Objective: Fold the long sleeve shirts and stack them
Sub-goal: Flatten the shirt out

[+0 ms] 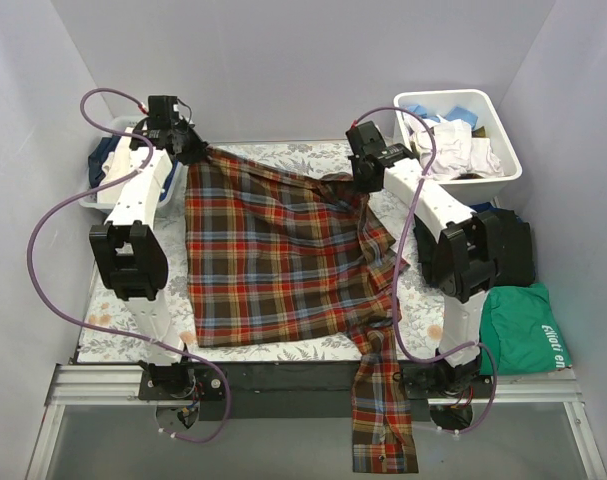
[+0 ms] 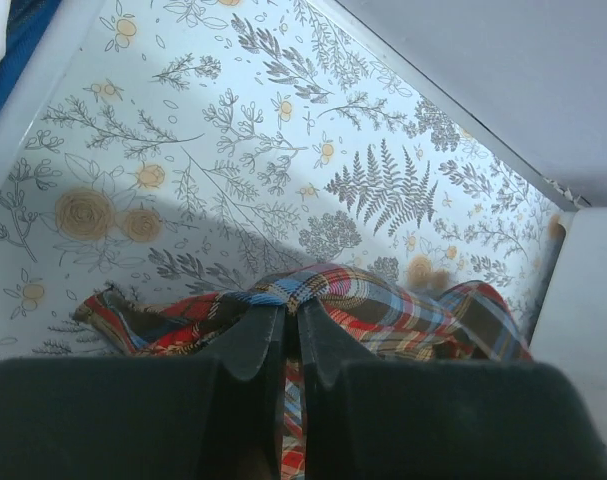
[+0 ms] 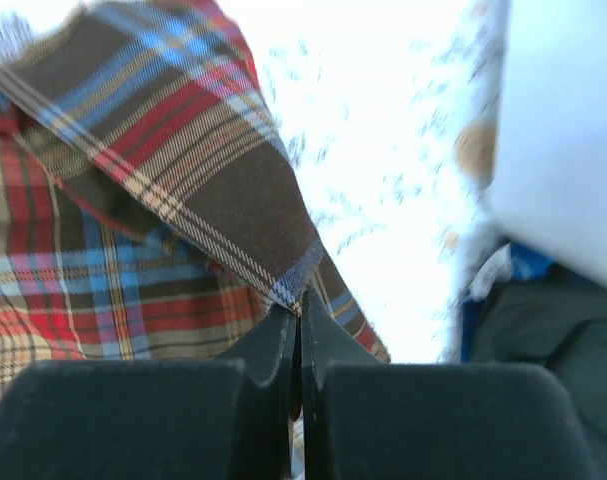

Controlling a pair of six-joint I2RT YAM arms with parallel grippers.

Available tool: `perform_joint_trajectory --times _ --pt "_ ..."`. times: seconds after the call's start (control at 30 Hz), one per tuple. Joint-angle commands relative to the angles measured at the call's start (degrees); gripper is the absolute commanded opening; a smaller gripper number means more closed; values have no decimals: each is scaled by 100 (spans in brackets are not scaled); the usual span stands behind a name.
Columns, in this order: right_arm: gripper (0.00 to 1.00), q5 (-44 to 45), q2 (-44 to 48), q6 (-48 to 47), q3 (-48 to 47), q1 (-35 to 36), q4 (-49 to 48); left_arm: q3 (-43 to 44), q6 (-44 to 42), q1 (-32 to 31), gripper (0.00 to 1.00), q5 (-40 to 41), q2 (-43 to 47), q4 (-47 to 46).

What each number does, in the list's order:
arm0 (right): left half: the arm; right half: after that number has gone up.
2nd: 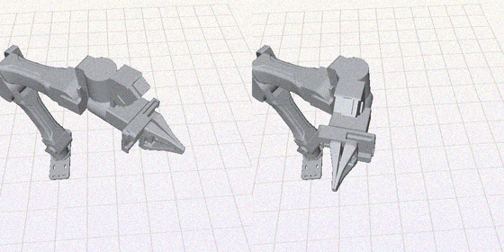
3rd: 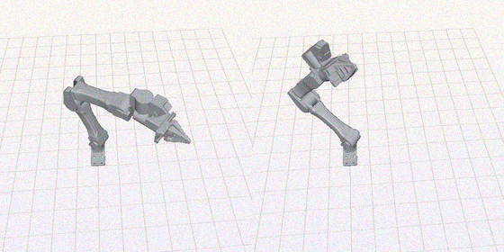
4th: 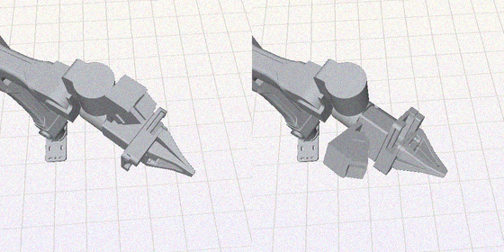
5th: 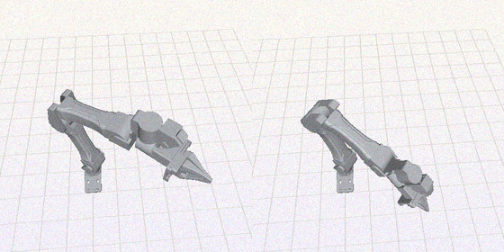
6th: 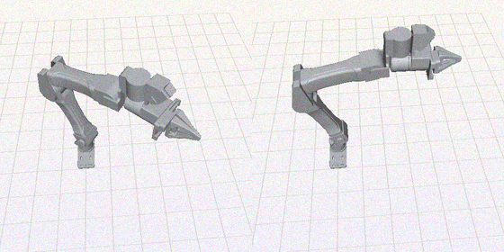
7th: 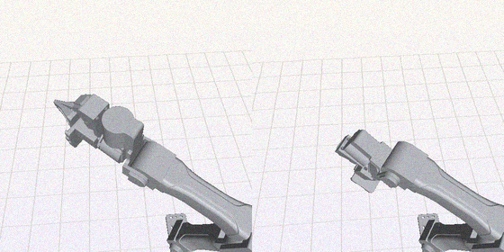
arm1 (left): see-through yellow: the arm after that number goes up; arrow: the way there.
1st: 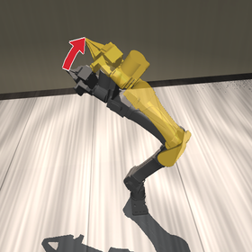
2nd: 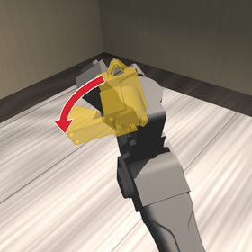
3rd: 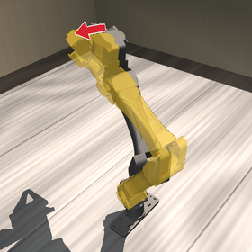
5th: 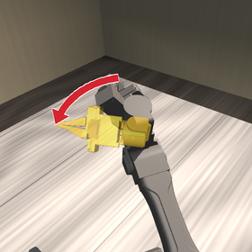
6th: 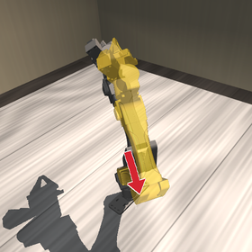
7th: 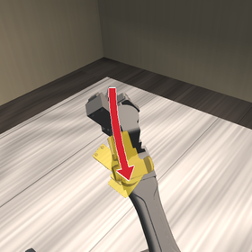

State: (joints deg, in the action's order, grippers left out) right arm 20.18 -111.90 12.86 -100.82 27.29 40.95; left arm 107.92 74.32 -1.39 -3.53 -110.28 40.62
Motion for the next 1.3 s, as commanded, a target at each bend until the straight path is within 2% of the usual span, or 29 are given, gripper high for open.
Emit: perform_joint_trajectory --times 0.0,0.17,0.37,0.43,0.47,0.5,0.67,0.8,0.9,0.93,1.0,1.07,1.27 --pt "1 653 -174 -91 -1207 -101 1 238 -208 95 0 -402 -151 -98" --pt "1 899 -833 -399 -2863 -224 -280 528 -199 104 0 -1026 -607 -370" --pt "1 935 -1378 -486 -2944 -303 -1396 949 -32 104 0 -1528 -1214 -801" --pt "49 638 -1562 -565 -2935 -329 -1537 994 29 104 0 -1493 -1452 -871" --pt "77 462 -1572 -644 -2909 -321 -1502 1012 29 112 1 -1449 -1513 -898" --pt "98 277 -1546 -714 -2839 -321 -1485 994 21 112 1 -1283 -1566 -942" --pt "99 74 -625 -663 -1821 -321 -1292 994 -23 112 7 -738 -1769 -925" --pt "99 -557 351 -171 -164 -417 -949 1021 -50 130 9 -220 -1725 -714" --pt "99 -1226 1063 365 841 -531 -940 933 -50 130 0 282 -1541 -494" --pt "99 -1419 1317 470 1427 -549 -948 759 -50 330 0 526 -1471 -494" --pt "98 -1561 1512 716 1905 -558 -1027 512 -50 385 0 476 -1190 -572" --pt "92 -1772 1583 814 2346 -567 -1107 153 -85 438 0 389 -1005 -713" --pt "69 -1983 1495 955 2873 -602 -1027 -367 -181 525 0 546 -566 -643"
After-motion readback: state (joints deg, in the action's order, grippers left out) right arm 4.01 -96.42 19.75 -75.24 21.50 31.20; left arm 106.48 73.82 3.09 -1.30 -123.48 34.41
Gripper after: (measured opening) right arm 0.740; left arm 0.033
